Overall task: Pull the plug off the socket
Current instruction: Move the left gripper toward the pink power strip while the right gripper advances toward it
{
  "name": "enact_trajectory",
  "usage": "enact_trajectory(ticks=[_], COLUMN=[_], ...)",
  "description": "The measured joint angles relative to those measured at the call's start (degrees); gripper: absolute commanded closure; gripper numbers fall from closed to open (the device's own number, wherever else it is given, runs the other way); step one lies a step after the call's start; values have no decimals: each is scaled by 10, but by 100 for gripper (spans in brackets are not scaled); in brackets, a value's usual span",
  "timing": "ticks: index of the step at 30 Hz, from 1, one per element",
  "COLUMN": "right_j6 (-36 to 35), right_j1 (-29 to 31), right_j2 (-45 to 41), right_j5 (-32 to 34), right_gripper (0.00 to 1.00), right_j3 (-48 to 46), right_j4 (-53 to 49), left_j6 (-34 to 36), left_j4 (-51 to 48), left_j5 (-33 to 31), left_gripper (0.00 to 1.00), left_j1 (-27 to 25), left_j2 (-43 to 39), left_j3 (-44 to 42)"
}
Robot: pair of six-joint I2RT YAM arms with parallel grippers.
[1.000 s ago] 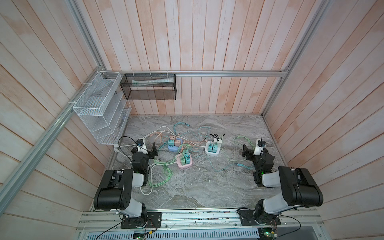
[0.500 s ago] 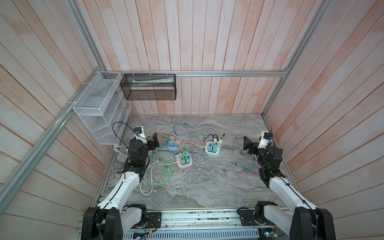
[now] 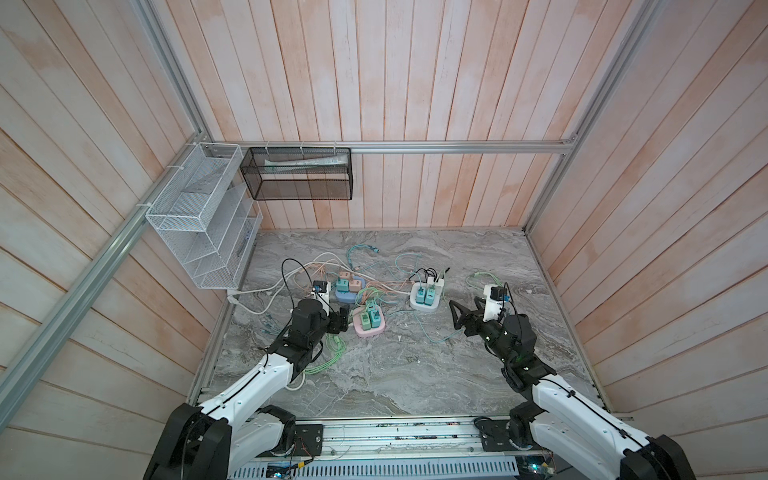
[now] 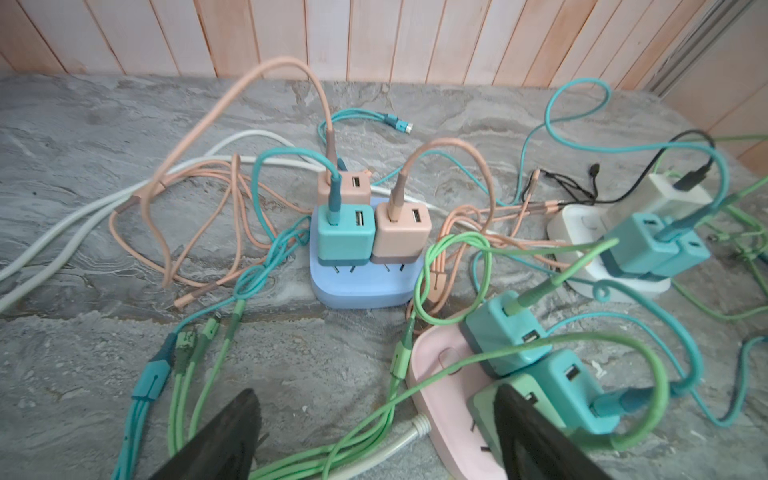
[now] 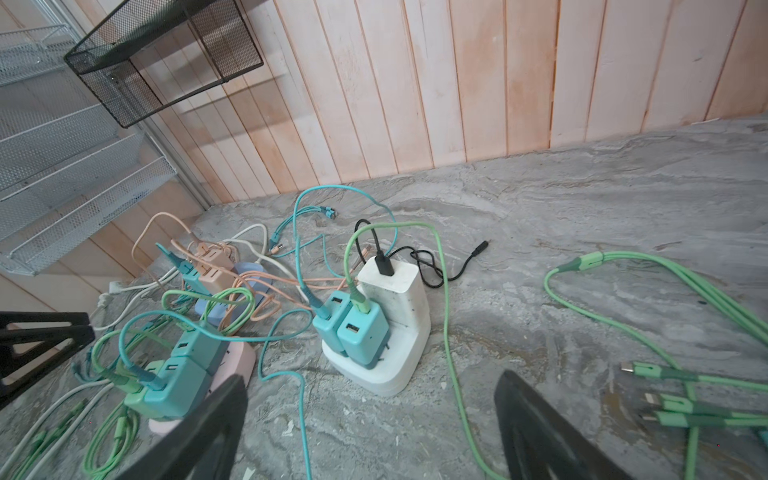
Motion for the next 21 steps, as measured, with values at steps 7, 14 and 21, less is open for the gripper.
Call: enact_trajectory(ticks=[7,14,21], right_j6=[8,0,0], right_j1=[30,50,50], right_j2=[59,96,96], right_j5=[5,-5,-7], right_gripper=[15,27,27], right_j3=[11,38,38], right_j4=[0,0,0], left_j6=[-22,-37,-40], left_j4=[-29,-30,-44], left_j5=[45,92,128], left_gripper=[41,50,52], left_j1=[-6,-13,-22], left_j2=[109,180,213], left_j3=[71,91,99])
